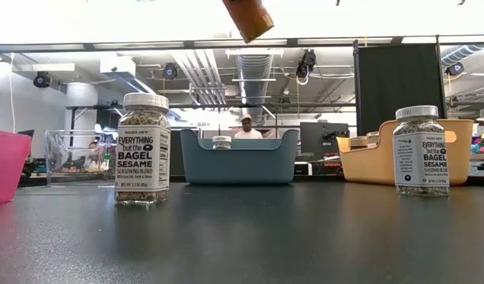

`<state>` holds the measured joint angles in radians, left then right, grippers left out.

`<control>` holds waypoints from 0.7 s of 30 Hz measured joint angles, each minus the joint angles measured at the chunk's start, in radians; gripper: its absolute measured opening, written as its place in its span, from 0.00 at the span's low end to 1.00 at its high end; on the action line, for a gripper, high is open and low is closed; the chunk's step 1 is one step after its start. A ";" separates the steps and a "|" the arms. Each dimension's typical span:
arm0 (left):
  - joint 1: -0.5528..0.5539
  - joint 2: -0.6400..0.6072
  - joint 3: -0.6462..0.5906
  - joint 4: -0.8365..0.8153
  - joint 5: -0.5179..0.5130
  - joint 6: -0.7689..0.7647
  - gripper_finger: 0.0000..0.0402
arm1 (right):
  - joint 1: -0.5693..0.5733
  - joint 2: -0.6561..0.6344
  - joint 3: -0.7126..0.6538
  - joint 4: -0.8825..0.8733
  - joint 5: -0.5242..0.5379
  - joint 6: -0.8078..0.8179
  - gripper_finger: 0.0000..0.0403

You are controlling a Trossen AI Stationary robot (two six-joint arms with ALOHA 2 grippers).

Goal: Sort spices by type
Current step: Put the top black seasoning bottle into the transparent bin

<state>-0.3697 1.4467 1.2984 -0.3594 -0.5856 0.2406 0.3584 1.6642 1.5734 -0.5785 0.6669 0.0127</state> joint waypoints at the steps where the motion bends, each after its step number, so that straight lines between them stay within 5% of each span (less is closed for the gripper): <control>1: 0.003 0.000 0.023 -0.045 -0.012 0.001 0.50 | 0.000 -0.003 0.000 -0.014 0.001 0.002 0.59; 10: 0.121 -0.010 0.272 -0.466 -0.081 -0.049 0.51 | 0.003 -0.011 0.004 -0.037 0.081 0.123 0.73; 17: 0.383 -0.016 0.417 -0.864 -0.053 -0.238 0.51 | 0.004 -0.014 0.001 -0.133 0.090 0.266 0.73; 21: 0.537 -0.067 0.384 -0.901 0.041 -0.257 0.51 | 0.013 -0.014 -0.022 -0.199 0.093 0.349 0.71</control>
<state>0.1678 1.3793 1.6828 -1.2604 -0.5450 -0.0162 0.3717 1.6501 1.5517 -0.7778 0.7597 0.3613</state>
